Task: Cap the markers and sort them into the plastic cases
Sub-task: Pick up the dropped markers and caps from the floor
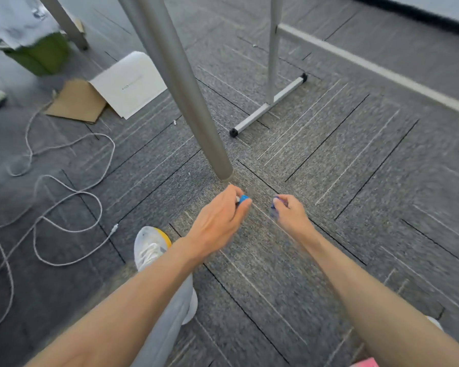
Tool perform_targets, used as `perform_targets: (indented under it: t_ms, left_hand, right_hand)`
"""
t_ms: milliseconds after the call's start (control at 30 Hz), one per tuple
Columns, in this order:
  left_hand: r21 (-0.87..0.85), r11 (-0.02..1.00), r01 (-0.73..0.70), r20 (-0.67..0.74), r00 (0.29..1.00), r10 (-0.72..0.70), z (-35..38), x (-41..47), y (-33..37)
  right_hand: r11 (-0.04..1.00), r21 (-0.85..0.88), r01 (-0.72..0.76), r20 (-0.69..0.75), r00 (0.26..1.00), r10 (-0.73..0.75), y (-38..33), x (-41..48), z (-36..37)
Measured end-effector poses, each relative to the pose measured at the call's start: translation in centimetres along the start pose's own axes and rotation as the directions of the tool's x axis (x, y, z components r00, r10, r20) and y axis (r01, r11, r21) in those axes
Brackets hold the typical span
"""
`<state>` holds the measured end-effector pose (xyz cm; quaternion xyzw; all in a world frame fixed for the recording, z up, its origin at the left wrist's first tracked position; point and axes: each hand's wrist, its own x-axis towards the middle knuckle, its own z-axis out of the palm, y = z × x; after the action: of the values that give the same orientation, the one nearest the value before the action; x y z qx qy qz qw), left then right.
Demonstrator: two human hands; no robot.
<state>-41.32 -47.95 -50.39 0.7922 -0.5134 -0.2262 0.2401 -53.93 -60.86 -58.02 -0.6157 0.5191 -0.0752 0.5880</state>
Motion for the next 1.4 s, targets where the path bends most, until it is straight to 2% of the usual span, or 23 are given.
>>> perform_targets:
  t_ms: [133, 267, 467, 600, 733, 900, 967, 1100, 1267, 1400]
  left_hand:
    - [-0.002, 1.000, 0.018, -0.082, 0.996, -0.018, -4.5, -0.7, 4.1]
    - [-0.048, 0.999, -0.019, -0.204, 0.979, 0.009, -11.8, -0.4, 9.8]
    - [-0.060, 0.991, -0.116, -0.390, 0.917, 0.084, -24.2, -1.0, 18.6]
    - [-0.041, 0.984, -0.175, -0.491, 0.861, 0.133, -31.8, -3.0, 22.3]
    - [-0.069, 0.978, -0.195, -0.567, 0.815, 0.122, -38.3, -4.9, 23.3]
    - [-0.071, 0.996, -0.053, -0.639, 0.769, -0.005, -44.7, -6.9, 21.6]
    - [-0.022, 0.998, 0.054, -0.618, 0.784, -0.057, -46.9, -7.1, 20.3]
    - [0.081, 0.989, 0.126, -0.582, 0.811, -0.056, -51.6, -5.7, 17.6]
    - [0.036, 0.973, 0.230, -0.566, 0.807, -0.170, -57.9, -2.8, 14.1]
    - [0.111, 0.919, 0.378, -0.507, 0.817, -0.274, -61.5, -0.1, 9.4]
  right_hand:
    - [0.977, 0.112, 0.183, -0.011, 0.983, -0.183, -8.3, -4.1, -2.6]
    - [0.907, 0.187, 0.377, -0.059, 0.926, -0.373, -19.0, -9.7, -5.9]
    - [0.745, 0.099, 0.660, -0.150, 0.750, -0.644, -34.5, -18.8, -9.8]
    - [0.641, 0.006, 0.767, -0.108, 0.638, -0.762, -42.0, -23.7, -9.7]
    - [0.569, -0.027, 0.822, -0.028, 0.568, -0.822, -46.3, -27.0, -7.7]
    - [0.503, -0.083, 0.860, 0.120, 0.510, -0.852, -51.2, -29.0, -3.6]
    - [0.485, -0.119, 0.867, 0.161, 0.498, -0.852, -53.2, -28.7, -1.7]
    - [0.462, -0.170, 0.870, 0.202, 0.490, -0.848, -57.2, -25.9, 2.0]
    - [0.408, -0.225, 0.885, 0.278, 0.460, -0.844, -63.1, -21.3, 7.2]
    - [0.323, -0.311, 0.894, 0.385, 0.429, -0.817, -66.8, -17.9, 11.0]
